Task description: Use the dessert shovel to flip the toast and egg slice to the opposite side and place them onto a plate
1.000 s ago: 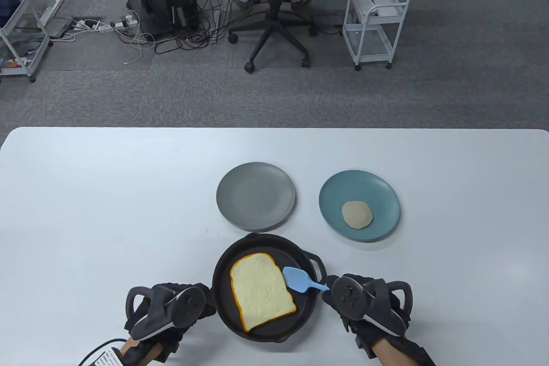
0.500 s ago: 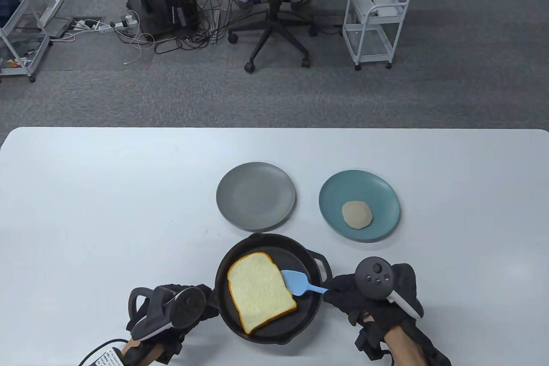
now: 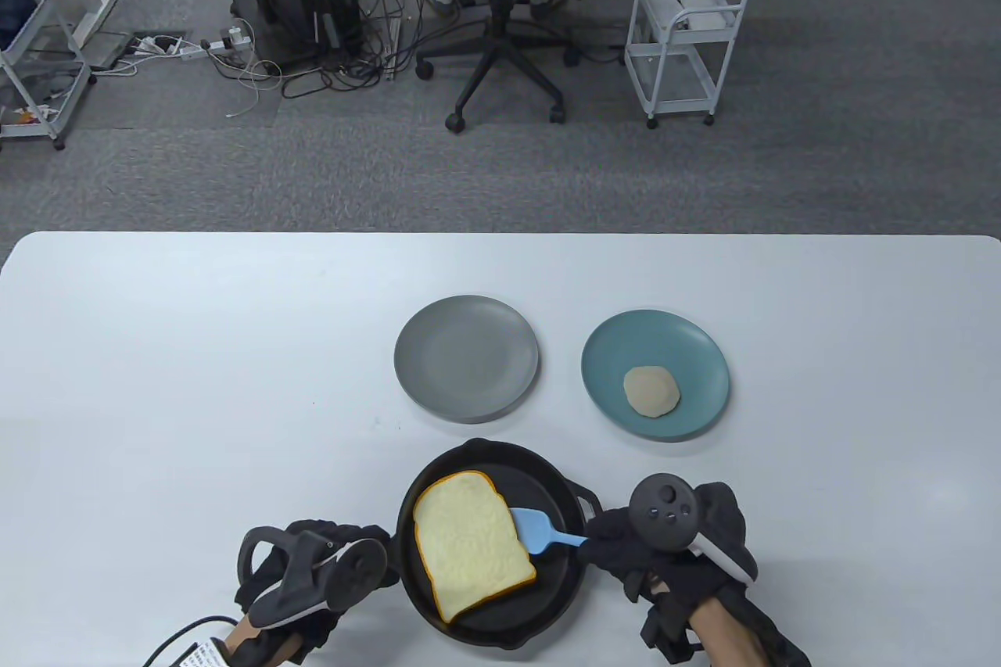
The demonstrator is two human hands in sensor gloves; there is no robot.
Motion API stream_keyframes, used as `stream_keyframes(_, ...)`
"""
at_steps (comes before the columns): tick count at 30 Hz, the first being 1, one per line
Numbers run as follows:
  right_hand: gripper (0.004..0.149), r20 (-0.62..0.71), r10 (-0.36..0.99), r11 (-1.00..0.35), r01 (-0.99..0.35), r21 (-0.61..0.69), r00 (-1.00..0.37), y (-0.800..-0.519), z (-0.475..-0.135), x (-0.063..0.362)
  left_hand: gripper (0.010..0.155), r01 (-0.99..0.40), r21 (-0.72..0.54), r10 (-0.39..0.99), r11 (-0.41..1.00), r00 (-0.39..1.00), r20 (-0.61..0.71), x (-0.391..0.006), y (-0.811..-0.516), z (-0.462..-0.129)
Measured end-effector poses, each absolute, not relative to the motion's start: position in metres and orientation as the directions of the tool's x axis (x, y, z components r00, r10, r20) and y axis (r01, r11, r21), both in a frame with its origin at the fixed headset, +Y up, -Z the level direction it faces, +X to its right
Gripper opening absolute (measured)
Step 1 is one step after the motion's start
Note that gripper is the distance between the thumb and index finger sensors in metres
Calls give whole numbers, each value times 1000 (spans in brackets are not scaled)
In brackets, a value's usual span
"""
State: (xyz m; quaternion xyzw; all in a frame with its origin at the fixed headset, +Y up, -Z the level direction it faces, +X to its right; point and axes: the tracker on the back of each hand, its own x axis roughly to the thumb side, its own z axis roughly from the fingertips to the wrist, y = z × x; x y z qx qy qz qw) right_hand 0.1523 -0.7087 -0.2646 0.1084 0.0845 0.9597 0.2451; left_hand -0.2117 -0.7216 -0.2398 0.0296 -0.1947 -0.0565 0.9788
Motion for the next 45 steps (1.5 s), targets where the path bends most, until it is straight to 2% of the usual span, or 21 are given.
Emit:
stream_keyframes(4, 46, 161, 592, -793, -535, 290, -790, -710, -265, 150, 48, 103, 86, -129, 991, 909, 397, -209, -722, -239)
stream_keyframes(10, 46, 239, 466, -880, -419, 222, -852, -705, -255, 126, 48, 121, 100, -151, 988, 902, 405, -204, -721, -235)
stream_keyframes(17, 46, 276, 447, -890, -389, 239, -851, -711, -251, 108, 49, 102, 86, -129, 991, 901, 415, -203, -720, -235)
stream_keyframes(27, 46, 200, 622, -781, -578, 237, -757, -707, -255, 131, 49, 46, 60, -65, 997, 924, 377, -215, -715, -240)
stream_keyframes(37, 46, 41, 715, -699, -715, 24, -698, -690, -260, 185, 49, 64, 28, -69, 998, 932, 355, -219, -716, -245)
stream_keyframes(45, 46, -145, 678, -734, -650, -197, -721, -673, -268, 231, 49, 56, 25, -61, 998, 936, 345, -223, -714, -247)
